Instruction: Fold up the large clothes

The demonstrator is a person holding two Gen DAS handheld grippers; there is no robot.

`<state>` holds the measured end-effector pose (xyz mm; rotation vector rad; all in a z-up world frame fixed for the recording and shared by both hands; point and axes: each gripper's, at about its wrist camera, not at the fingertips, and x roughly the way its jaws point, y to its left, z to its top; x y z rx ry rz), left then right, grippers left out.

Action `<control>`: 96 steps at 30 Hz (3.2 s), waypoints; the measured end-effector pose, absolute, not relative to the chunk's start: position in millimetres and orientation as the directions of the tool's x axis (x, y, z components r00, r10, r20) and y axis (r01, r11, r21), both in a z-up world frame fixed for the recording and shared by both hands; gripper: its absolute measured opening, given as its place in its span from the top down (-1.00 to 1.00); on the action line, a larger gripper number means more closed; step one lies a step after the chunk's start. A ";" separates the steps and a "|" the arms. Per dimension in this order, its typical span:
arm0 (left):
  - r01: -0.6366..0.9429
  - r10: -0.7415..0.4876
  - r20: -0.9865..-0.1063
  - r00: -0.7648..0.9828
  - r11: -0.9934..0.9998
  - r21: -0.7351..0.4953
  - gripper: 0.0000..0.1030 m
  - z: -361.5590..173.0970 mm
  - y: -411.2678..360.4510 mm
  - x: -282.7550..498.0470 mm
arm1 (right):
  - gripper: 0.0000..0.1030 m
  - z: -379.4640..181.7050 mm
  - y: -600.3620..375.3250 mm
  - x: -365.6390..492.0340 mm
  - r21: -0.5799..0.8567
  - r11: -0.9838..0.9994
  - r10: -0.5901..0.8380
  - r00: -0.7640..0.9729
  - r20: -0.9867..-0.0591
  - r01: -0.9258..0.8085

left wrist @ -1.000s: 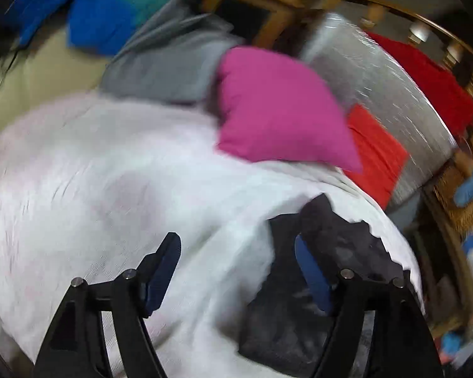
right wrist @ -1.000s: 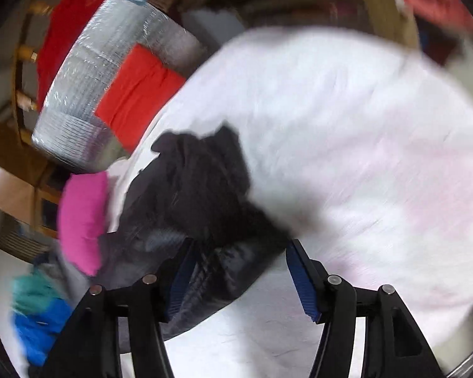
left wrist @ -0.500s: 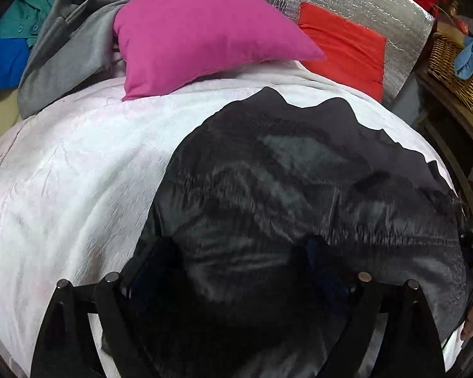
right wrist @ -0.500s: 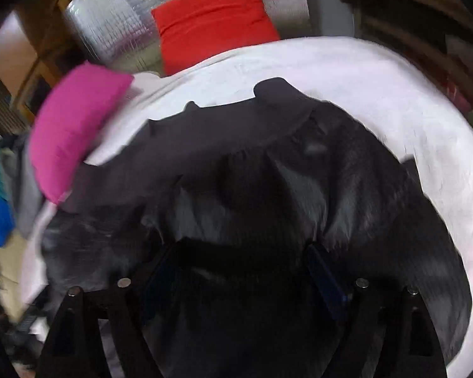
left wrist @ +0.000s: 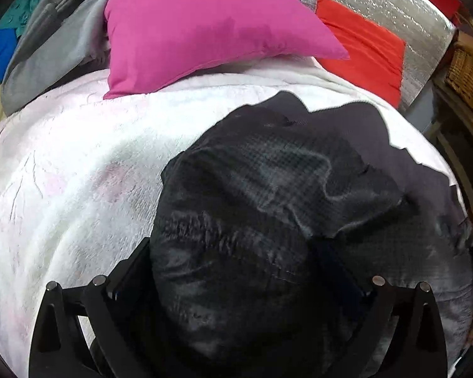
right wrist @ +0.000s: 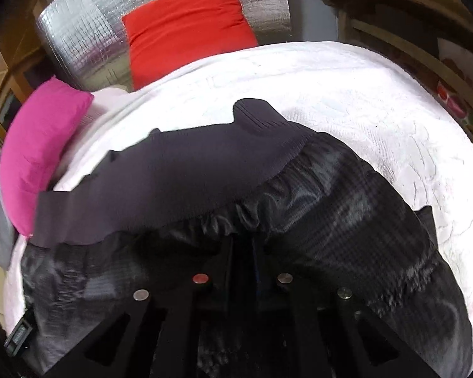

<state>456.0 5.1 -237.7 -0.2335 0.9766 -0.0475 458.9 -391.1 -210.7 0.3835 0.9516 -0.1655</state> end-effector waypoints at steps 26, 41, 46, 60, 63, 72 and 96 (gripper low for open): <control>-0.186 -0.177 -0.833 0.525 0.931 -0.315 -0.97 -243.4 78.0 472.7 | 0.55 -198.3 -464.8 439.9 0.225 0.875 -0.130 0.656 -0.743 0.429; -0.208 -0.094 -0.803 0.589 0.942 -0.263 -0.97 -217.5 83.8 454.2 | -0.21 -160.9 -455.2 416.6 0.332 0.859 -0.083 0.747 -0.660 0.389; -0.185 -0.043 -0.772 0.634 0.961 -0.205 -0.97 -202.5 82.4 443.7 | -0.28 -143.2 -375.6 431.7 0.323 0.941 0.136 0.759 -0.637 0.102; -0.158 -0.054 -0.830 0.555 0.973 -0.169 -0.97 -219.1 91.6 446.2 | 0.27 -215.8 -190.8 592.3 0.297 0.950 0.312 0.325 -0.893 -0.096; -0.144 -0.066 -0.832 0.550 0.974 -0.172 -0.97 -219.3 87.8 445.2 | 0.27 -216.3 -193.4 611.1 0.328 0.945 0.306 0.416 -0.856 -0.020; -0.145 -0.089 -0.840 0.535 0.970 -0.195 -0.97 -220.8 88.4 445.1 | 0.23 -168.8 -262.8 566.2 0.436 0.896 0.316 0.570 -0.759 0.082; -0.211 -0.042 -0.856 0.515 0.962 -0.174 -0.97 -234.9 72.8 441.5 | -0.38 -205.2 -509.9 397.8 0.371 0.766 -0.054 0.627 -0.777 0.526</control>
